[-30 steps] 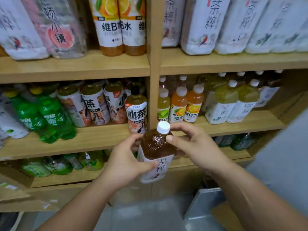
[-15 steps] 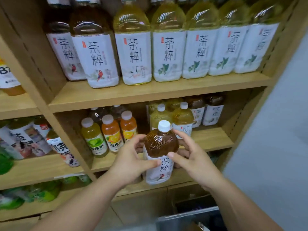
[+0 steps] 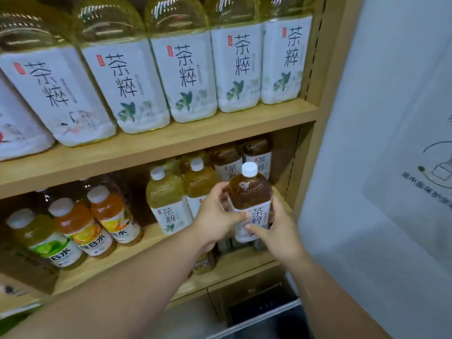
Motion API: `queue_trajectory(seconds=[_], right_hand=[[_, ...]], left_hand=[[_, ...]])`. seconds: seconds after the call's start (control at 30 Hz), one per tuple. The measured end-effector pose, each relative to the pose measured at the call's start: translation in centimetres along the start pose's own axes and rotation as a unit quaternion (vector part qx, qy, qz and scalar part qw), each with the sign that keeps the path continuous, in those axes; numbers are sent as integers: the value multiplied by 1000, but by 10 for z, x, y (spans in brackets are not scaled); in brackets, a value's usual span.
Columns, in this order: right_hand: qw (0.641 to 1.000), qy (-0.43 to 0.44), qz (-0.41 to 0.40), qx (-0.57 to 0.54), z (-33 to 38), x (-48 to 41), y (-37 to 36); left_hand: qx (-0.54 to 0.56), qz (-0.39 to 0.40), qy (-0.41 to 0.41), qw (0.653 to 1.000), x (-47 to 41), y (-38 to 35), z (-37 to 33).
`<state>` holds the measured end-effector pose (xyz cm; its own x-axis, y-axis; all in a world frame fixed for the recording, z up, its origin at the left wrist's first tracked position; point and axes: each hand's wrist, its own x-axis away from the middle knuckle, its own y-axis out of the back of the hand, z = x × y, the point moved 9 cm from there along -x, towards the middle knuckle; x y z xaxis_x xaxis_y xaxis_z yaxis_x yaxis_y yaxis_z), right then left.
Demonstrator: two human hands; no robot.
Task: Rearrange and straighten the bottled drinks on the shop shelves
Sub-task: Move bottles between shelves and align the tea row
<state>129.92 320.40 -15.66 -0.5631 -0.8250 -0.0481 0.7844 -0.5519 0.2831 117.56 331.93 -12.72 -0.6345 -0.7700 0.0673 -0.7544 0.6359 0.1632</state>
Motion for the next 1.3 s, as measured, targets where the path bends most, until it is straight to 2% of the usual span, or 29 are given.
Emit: queue_trajectory(seconds=[0.27, 0.37, 0.47, 0.5, 0.53, 0.6, 0.63, 0.7, 0.73, 0.8, 0.97, 1.1, 1.3], right_hand=[[1000, 0, -25, 17, -28, -48, -3], [999, 4, -42, 32, -30, -57, -9], [997, -8, -58, 51, -36, -65, -16], [997, -10, -53, 54, -36, -68, -19], [997, -10, -48, 56, -36, -71, -22], [997, -10, -43, 62, -33, -77, -28], [997, -10, -41, 68, -32, -81, -32], [996, -14, -38, 83, -31, -87, -39], [995, -18, -38, 90, -30, -91, -42], [994, -24, -41, 103, -29, -97, -46], [993, -27, -43, 111, -29, -105, -49], [993, -32, -34, 108, -30, -104, -49], [989, -64, 24, 133, -22, -96, -47]], left_hand=[[-24, -39, 9, 999, -39, -21, 24], [-98, -53, -4, 994, -37, -14, 11], [-180, -86, -69, 978, -11, 4, -13], [-235, -130, -112, 957, 3, 18, -25], [-306, -173, -169, 921, 17, 32, -38], [-436, -234, -270, 826, 38, 52, -56], [-498, -250, -286, 780, 41, 61, -58], [-616, -234, -274, 701, 31, 69, -53], [-659, -209, -252, 677, 23, 70, -46], [-705, -168, -220, 653, 11, 70, -33], [-705, -170, -222, 652, -5, 70, -17], [-692, -174, -207, 670, -11, 71, -10], [-688, -163, -178, 685, -20, 71, -12]])
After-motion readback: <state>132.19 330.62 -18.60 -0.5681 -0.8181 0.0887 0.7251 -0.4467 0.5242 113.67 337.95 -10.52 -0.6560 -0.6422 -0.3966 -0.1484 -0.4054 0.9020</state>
